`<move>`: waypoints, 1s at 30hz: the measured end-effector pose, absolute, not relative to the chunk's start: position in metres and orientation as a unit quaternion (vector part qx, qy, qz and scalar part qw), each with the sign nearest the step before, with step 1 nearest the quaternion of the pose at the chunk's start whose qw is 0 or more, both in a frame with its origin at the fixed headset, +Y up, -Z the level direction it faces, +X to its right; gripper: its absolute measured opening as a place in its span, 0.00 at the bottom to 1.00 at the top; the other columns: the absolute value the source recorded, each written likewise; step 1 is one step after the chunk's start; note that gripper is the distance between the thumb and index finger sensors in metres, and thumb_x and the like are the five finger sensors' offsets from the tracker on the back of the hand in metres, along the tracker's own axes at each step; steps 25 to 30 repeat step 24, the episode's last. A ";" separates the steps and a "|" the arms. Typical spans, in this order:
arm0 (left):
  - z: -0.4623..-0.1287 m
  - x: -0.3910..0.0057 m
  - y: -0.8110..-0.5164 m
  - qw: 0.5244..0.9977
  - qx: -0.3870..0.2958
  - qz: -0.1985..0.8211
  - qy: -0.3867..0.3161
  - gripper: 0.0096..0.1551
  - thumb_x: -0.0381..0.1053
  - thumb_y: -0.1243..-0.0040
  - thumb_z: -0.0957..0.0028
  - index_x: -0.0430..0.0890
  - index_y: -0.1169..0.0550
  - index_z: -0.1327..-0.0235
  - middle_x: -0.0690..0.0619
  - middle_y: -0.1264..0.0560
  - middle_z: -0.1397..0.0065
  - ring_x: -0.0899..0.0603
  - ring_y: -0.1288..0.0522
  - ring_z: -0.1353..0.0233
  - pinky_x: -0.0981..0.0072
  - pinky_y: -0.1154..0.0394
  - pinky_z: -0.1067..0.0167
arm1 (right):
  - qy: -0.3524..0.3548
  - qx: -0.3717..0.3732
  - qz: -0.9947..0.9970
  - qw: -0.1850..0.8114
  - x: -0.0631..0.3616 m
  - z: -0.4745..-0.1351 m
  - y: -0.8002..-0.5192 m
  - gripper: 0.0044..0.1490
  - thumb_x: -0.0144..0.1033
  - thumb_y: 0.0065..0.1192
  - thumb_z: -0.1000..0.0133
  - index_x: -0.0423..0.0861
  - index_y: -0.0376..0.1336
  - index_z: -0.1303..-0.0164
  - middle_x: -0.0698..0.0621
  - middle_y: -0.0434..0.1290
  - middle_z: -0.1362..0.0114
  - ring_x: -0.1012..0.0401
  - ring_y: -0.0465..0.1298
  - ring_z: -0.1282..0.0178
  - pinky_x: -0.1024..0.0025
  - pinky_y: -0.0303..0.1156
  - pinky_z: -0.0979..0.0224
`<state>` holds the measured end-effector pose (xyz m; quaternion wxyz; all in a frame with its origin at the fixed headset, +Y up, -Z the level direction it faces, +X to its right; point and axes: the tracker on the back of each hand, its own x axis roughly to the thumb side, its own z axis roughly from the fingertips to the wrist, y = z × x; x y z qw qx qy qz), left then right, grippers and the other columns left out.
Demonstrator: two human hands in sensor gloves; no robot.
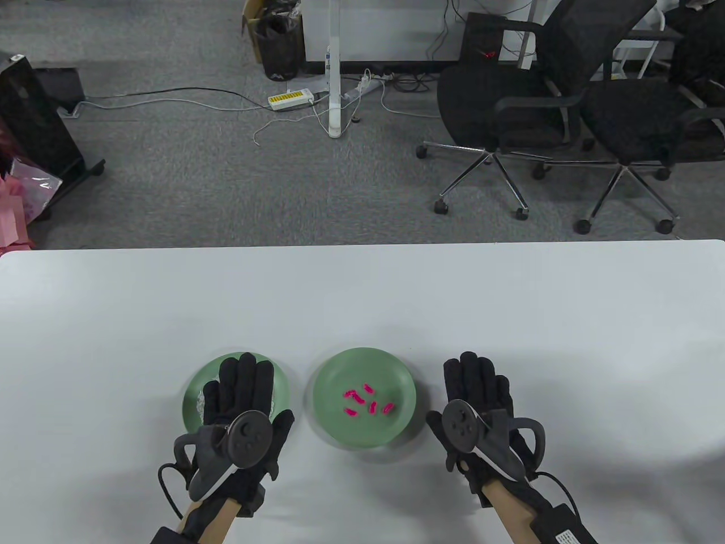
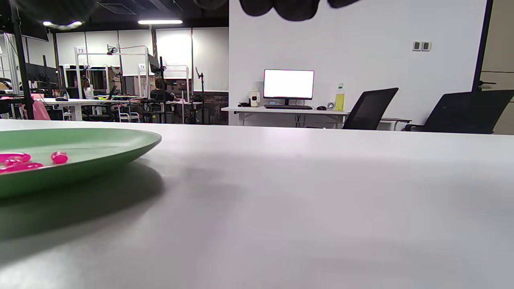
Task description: Pick gummy candy with hand pinch into plate
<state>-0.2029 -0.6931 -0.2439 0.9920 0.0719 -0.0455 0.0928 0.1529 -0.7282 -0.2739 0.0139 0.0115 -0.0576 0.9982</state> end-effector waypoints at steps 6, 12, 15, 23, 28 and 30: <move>-0.245 -0.204 -0.696 0.993 0.065 0.087 -0.041 0.51 0.69 0.49 0.53 0.54 0.51 0.18 0.52 0.58 0.13 0.38 0.59 0.12 0.39 0.57 0.22 | -0.054 0.007 0.999 0.003 0.155 -0.274 -0.730 0.58 0.67 0.52 0.57 0.56 0.40 0.19 0.52 0.41 0.11 0.48 0.46 0.11 0.47 0.45 0.16; -0.247 -0.204 -0.698 0.994 0.067 0.083 -0.038 0.51 0.69 0.49 0.53 0.55 0.51 0.18 0.52 0.58 0.13 0.38 0.59 0.12 0.39 0.58 0.22 | -0.055 0.007 0.998 -0.004 0.155 -0.274 -0.731 0.58 0.68 0.52 0.57 0.56 0.39 0.19 0.52 0.41 0.11 0.48 0.45 0.11 0.47 0.45 0.16; -0.247 -0.204 -0.697 0.994 0.068 0.083 -0.037 0.51 0.69 0.49 0.53 0.55 0.51 0.18 0.52 0.58 0.13 0.38 0.60 0.12 0.39 0.58 0.23 | -0.054 0.008 0.998 -0.007 0.154 -0.273 -0.731 0.59 0.68 0.52 0.58 0.56 0.39 0.19 0.52 0.40 0.11 0.48 0.45 0.11 0.47 0.45 0.16; -0.247 -0.203 -0.698 0.994 0.069 0.077 -0.034 0.51 0.69 0.50 0.53 0.55 0.51 0.18 0.52 0.58 0.13 0.38 0.60 0.12 0.39 0.58 0.23 | -0.050 0.010 0.999 -0.016 0.153 -0.273 -0.734 0.58 0.68 0.52 0.58 0.56 0.39 0.19 0.52 0.40 0.11 0.48 0.45 0.11 0.47 0.45 0.16; -0.247 -0.203 -0.698 0.994 0.069 0.078 -0.033 0.51 0.69 0.50 0.53 0.55 0.51 0.18 0.52 0.58 0.13 0.38 0.60 0.12 0.39 0.58 0.23 | -0.050 0.010 0.999 -0.018 0.153 -0.274 -0.734 0.58 0.68 0.52 0.58 0.56 0.39 0.19 0.52 0.40 0.11 0.48 0.45 0.11 0.46 0.45 0.16; -0.247 -0.203 -0.698 0.994 0.069 0.078 -0.033 0.51 0.69 0.50 0.53 0.55 0.51 0.18 0.52 0.58 0.13 0.38 0.60 0.12 0.39 0.58 0.23 | -0.050 0.010 0.999 -0.018 0.153 -0.274 -0.734 0.58 0.68 0.52 0.58 0.56 0.39 0.19 0.52 0.40 0.11 0.48 0.45 0.11 0.46 0.45 0.16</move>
